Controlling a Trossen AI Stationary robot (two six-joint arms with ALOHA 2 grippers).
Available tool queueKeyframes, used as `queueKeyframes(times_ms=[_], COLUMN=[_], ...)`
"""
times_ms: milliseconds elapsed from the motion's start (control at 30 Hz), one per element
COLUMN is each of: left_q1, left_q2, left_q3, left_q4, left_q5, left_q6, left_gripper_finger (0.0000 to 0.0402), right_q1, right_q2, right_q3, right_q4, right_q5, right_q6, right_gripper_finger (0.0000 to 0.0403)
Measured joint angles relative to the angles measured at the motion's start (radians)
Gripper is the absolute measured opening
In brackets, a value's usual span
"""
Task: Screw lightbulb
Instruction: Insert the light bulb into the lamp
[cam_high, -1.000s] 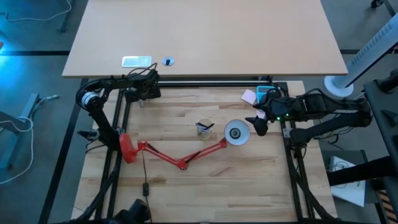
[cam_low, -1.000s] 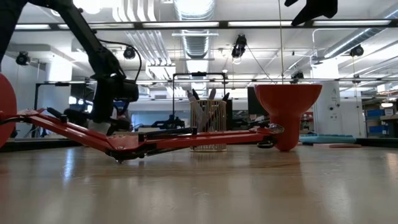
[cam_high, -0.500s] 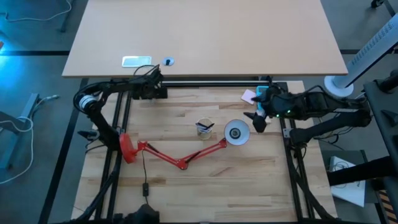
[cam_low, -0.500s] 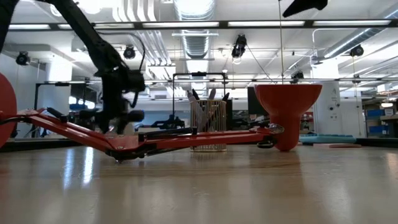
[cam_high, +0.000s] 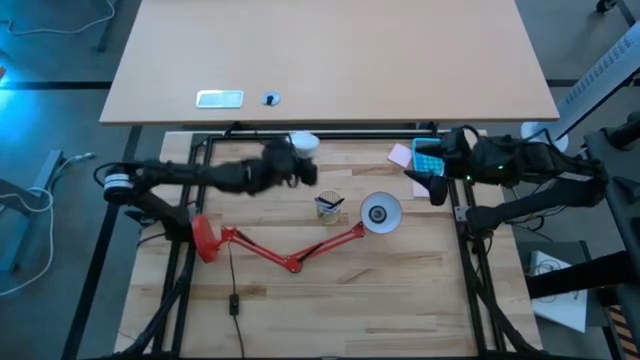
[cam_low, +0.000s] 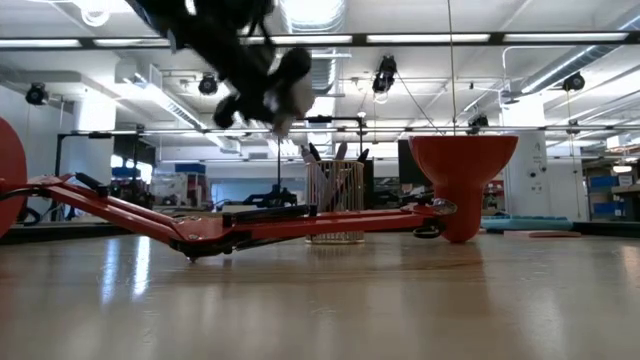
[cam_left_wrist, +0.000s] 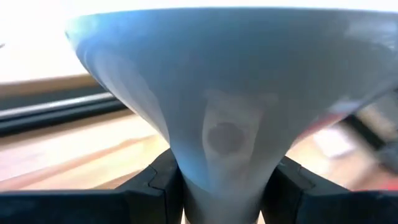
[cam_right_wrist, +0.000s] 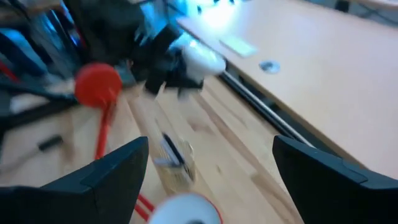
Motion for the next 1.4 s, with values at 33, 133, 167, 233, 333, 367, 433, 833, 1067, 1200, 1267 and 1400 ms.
queueKeyframes(times_ms=[33,133,167,233,333,367,433,833,1067,1200,1267,1400], left_q1=[-0.053,-0.173,-0.204,-0.253,-0.299,-0.31,-0.332,-0.362,-0.345,-0.333,-0.323,-0.299], left_q2=[0.01,0.076,0.105,0.178,0.296,0.335,0.409,0.747,0.813,0.818,0.818,0.818], left_q3=[0.02,0.113,0.15,0.238,0.375,0.418,0.502,0.794,0.835,0.816,0.794,0.754], left_q4=[0.03,0.059,0.06,0.056,0.056,0.056,0.058,0.251,0.284,0.317,0.352,0.382], left_q5=[-0.047,-0.174,-0.2,-0.234,-0.241,-0.241,-0.244,-0.193,-0.13,-0.13,-0.13,-0.128], left_q6=[0.0,0.012,0.029,0.076,0.134,0.151,0.191,0.443,0.545,0.603,0.608,0.616], left_gripper_finger=[0.0142,0.0142,0.0142,0.0142,0.0142,0.0142,0.0142,0.0142,0.0146,0.0145,0.0146,0.0146], right_q1=[0.0,0.0,0.0,0.0,0.002,0.006,0.007,0.038,0.112,0.159,0.169,0.171], right_q2=[-0.002,0.016,0.026,0.054,0.091,0.1,0.109,0.073,0.039,0.0,-0.03,-0.057], right_q3=[0.0,0.0,0.0,0.0,-0.001,-0.003,-0.005,0.0,-0.077,-0.136,-0.176,-0.281], right_q4=[0.026,0.092,0.11,0.141,0.171,0.176,0.169,0.101,-0.054,0.018,0.041,0.108], right_q5=[-0.006,-0.05,-0.068,-0.118,-0.167,-0.172,-0.17,-0.146,-0.101,-0.014,0.015,0.02], right_q6=[-0.01,-0.029,-0.029,-0.031,-0.045,-0.046,-0.051,-0.029,0.009,0.028,0.03,0.051], right_gripper_finger=[0.0339,0.0339,0.0339,0.0339,0.0339,0.0339,0.0339,0.0339,0.0339,0.0339,0.0339,0.0339])
